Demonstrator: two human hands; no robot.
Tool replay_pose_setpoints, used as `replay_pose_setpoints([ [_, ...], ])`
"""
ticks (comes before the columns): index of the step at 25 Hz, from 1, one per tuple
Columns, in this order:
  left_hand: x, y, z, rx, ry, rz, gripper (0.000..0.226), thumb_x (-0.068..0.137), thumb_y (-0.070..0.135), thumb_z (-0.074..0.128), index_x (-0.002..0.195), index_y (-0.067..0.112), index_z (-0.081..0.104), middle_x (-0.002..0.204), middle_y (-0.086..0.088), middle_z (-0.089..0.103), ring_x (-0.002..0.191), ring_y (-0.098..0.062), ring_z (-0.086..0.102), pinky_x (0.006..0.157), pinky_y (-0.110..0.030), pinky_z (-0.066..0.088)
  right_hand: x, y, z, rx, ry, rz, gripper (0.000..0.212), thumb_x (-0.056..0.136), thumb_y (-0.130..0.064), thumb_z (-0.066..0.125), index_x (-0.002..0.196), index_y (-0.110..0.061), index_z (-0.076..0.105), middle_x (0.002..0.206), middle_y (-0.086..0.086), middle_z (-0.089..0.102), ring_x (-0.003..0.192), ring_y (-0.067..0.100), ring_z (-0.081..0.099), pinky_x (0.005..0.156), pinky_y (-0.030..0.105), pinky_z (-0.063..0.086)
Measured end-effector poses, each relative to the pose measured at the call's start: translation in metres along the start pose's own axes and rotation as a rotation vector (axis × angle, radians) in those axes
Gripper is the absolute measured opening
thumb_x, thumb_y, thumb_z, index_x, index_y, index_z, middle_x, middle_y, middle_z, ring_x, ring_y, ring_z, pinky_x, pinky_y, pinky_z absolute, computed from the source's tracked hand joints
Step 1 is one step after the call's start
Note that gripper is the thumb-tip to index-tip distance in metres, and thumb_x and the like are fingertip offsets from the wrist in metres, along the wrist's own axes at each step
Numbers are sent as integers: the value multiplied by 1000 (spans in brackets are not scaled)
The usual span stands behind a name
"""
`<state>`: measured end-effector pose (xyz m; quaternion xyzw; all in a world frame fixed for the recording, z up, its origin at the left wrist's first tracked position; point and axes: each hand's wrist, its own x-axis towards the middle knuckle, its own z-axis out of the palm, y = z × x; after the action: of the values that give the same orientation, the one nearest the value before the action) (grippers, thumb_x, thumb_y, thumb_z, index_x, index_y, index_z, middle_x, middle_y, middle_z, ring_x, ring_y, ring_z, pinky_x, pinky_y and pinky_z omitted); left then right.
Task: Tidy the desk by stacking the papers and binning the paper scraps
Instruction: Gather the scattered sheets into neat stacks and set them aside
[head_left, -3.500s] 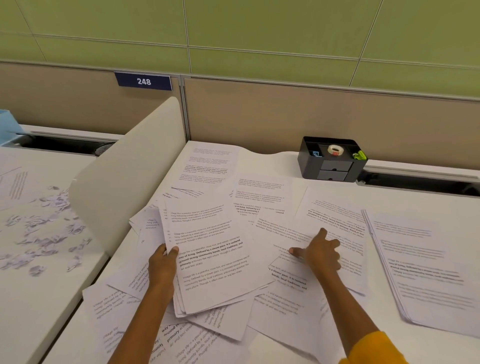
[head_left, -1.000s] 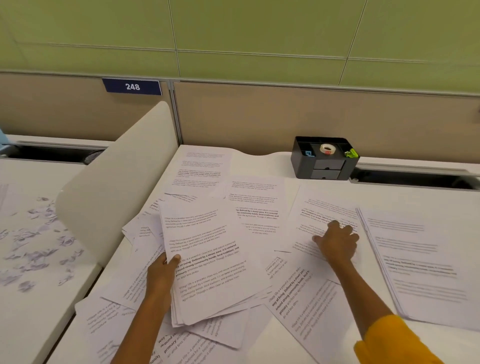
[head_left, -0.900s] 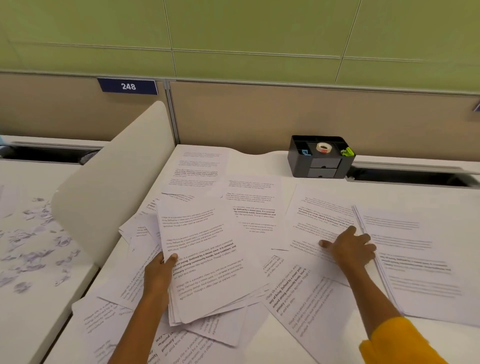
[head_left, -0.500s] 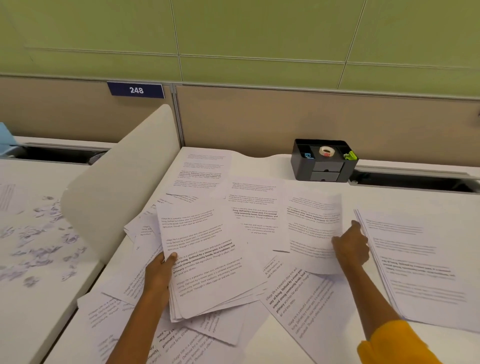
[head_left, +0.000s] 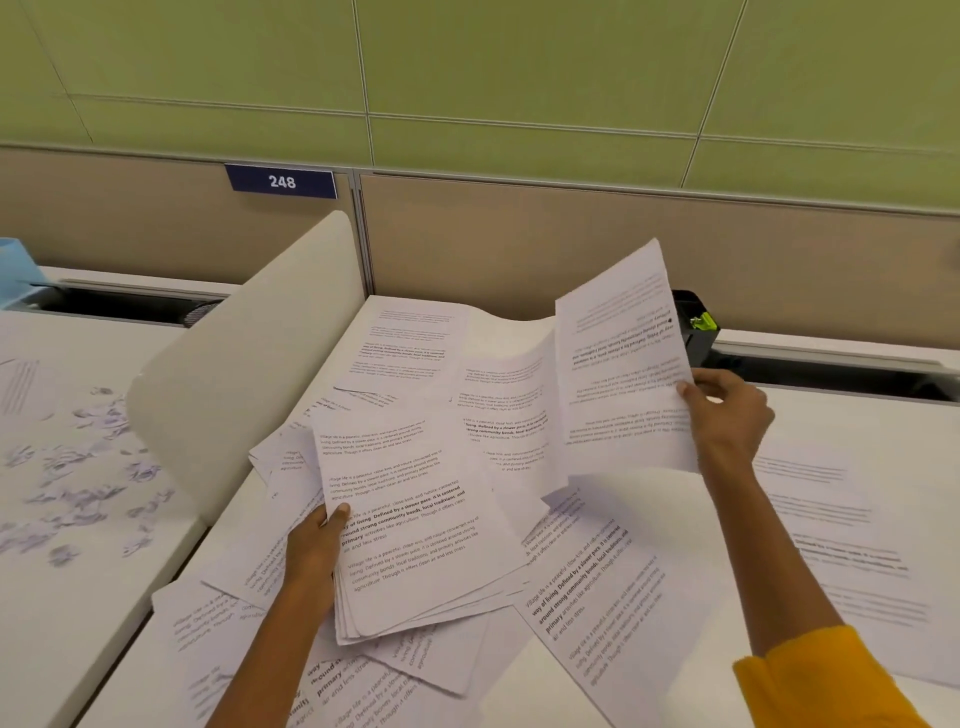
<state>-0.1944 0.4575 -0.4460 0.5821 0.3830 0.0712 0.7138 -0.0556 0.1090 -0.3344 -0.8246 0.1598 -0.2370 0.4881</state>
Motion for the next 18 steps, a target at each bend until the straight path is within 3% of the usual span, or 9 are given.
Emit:
replay_pose_setpoints([
  [2,0,1,1,-4,-2,2,27,95,18,53,119,10,59,108,-12,65,95,-32,62,89,-50,49,3,-2,1,58,-20,33,24,84,-20,69,107,-12,69,105,9,70,98,27,63,91,43,52],
  [8,-2,8,4,-62,2,9,26,96,15,51,121,10,58,107,-11,63,90,-27,60,85,-41,49,-3,-4,16,337,-129,214,18,80,-12,73,97,-14,67,101,8,69,83,23,66,80,37,56],
  [12,1,12,9,-85,5,26,26,95,15,51,120,10,58,105,-11,64,89,-27,61,86,-42,49,-10,-5,26,526,-270,315,24,81,-8,72,104,-11,66,105,10,70,88,27,68,77,37,56],
  [18,6,20,20,-105,-10,102,21,96,15,50,115,15,59,94,-4,65,84,-22,63,83,-40,50,-17,-10,28,641,-415,352,16,82,-5,69,97,-13,67,97,6,71,85,25,70,74,37,57],
])
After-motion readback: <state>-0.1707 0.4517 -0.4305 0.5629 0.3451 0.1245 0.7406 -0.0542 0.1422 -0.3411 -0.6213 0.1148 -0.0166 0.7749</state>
